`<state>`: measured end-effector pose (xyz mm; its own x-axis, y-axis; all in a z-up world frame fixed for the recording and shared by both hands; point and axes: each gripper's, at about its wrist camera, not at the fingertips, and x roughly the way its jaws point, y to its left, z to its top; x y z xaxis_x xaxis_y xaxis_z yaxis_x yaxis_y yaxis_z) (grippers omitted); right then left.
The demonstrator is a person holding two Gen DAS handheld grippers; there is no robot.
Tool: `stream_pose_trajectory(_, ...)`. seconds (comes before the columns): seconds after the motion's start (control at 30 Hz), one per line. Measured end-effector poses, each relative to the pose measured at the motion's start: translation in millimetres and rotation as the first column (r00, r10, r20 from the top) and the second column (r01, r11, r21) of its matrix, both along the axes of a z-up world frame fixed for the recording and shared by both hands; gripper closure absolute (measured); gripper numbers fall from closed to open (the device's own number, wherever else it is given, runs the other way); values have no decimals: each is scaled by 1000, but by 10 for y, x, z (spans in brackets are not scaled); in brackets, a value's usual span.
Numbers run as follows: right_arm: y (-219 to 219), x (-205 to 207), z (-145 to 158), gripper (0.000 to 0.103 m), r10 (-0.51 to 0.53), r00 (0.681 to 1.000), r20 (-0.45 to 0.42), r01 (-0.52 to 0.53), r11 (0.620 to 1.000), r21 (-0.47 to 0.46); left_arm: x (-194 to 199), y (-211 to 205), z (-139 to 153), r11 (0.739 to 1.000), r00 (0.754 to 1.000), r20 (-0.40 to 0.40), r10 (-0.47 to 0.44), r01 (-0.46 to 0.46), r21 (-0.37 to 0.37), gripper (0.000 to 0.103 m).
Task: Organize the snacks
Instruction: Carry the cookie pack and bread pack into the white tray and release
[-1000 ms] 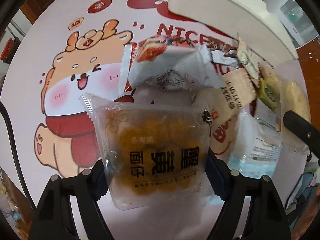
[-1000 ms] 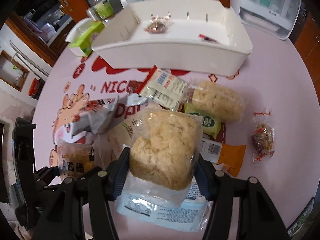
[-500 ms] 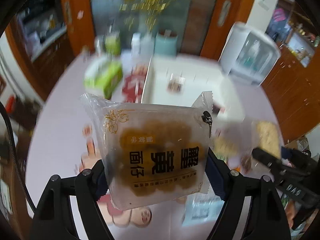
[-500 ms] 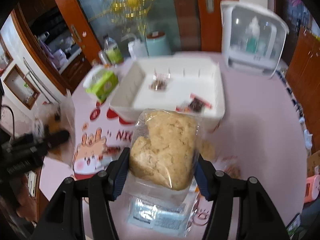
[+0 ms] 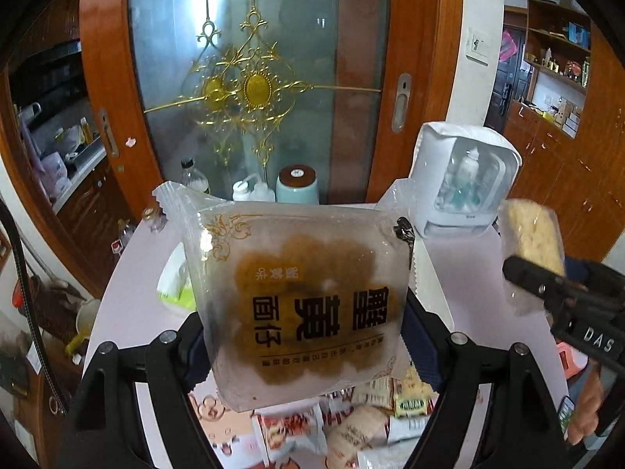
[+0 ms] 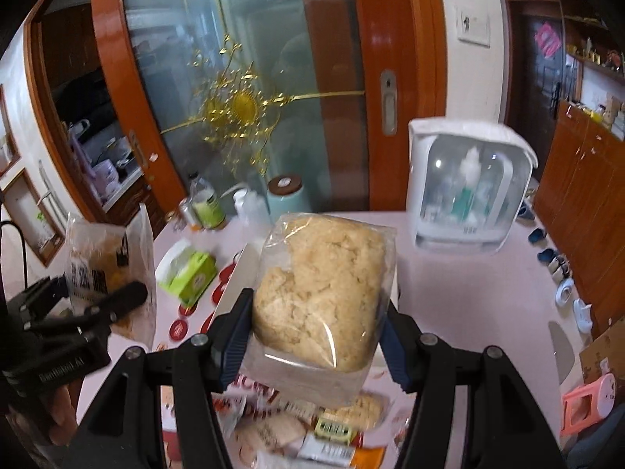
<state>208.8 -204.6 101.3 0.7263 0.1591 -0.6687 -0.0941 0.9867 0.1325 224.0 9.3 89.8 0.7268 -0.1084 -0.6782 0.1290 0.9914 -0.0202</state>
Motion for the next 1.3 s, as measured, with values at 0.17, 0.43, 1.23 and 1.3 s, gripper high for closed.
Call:
stream_pose_trajectory(0.17, -2, 327, -140, 43, -30, 999, -31, 30, 1000, 0, 332, -49, -192, 1000, 1000, -8, 8, -8, 1, 23)
stream_pose_trajectory(0.43, -46, 825, -735, 41, -90, 983, -159, 88, 996, -19, 834, 47, -722, 999, 992, -126, 29, -34, -36, 11)
stream_pose_trajectory(1.23, -149, 550, -740, 12, -42, 990, -137, 35, 998, -52, 665, 415, -659, 998, 997, -73, 2, -7, -68, 1)
stream_pose_trajectory(1.3, -177, 454, -698, 12, -34, 992, -123, 28, 998, -51, 587, 396, -603, 998, 997, -70, -11, 7, -58, 1)
